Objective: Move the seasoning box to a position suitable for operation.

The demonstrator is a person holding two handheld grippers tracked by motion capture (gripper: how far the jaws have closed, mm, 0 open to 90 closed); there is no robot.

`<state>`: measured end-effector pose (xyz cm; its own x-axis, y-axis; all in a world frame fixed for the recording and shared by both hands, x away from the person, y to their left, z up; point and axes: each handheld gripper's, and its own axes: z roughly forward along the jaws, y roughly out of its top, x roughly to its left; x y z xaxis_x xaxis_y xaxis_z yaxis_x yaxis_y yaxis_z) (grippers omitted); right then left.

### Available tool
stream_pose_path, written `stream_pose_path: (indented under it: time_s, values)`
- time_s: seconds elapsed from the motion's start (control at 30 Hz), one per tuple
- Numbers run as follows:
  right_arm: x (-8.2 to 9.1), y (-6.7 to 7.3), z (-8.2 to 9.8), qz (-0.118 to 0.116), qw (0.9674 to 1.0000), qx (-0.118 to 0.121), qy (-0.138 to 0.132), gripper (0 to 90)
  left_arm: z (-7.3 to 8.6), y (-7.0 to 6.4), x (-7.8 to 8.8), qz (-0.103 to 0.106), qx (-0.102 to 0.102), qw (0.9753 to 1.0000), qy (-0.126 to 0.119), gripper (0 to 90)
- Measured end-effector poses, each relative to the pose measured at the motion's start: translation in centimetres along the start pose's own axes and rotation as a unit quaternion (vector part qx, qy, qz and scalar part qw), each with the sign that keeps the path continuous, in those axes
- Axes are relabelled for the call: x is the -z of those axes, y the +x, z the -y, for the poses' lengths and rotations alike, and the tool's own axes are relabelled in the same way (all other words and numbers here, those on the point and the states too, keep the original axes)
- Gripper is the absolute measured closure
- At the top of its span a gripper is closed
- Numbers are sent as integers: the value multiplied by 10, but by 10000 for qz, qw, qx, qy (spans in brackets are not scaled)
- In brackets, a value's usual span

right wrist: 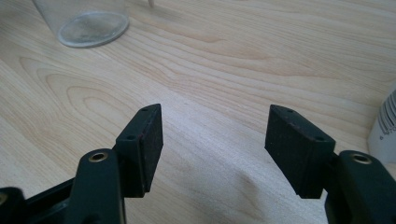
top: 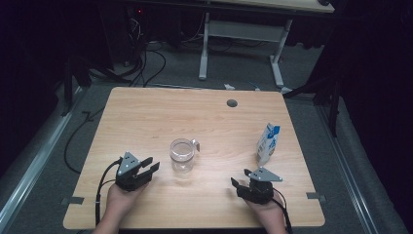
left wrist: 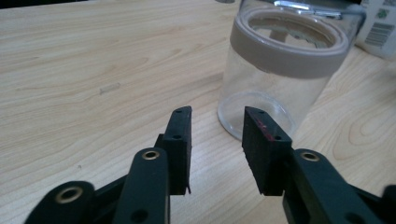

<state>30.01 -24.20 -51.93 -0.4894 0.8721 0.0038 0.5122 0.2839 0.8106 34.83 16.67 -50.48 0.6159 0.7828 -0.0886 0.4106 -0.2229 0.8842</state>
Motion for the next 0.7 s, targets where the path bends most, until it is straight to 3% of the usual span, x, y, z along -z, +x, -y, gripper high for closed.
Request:
stream_pose_path:
  time_s: [0.23,0.37,0.47,0.63,0.7]
  values:
    - [1,1,-1,-68,10000,9,-23,371,-13,5,-5,-114,101,9999,-15,735]
    - [2,1,-1,-72,10000,-13,-38,371,-19,8,-9,-151,335,9993,-88,827]
    - [3,1,-1,-84,9999,-12,-75,372,-22,9,-15,-216,327,9992,-97,899]
    - [3,0,-1,-86,9999,6,-71,372,-26,7,-25,-291,301,9991,-70,900]
    - [2,0,-1,-101,9999,11,-40,371,-30,3,-34,-338,193,9992,-43,900]
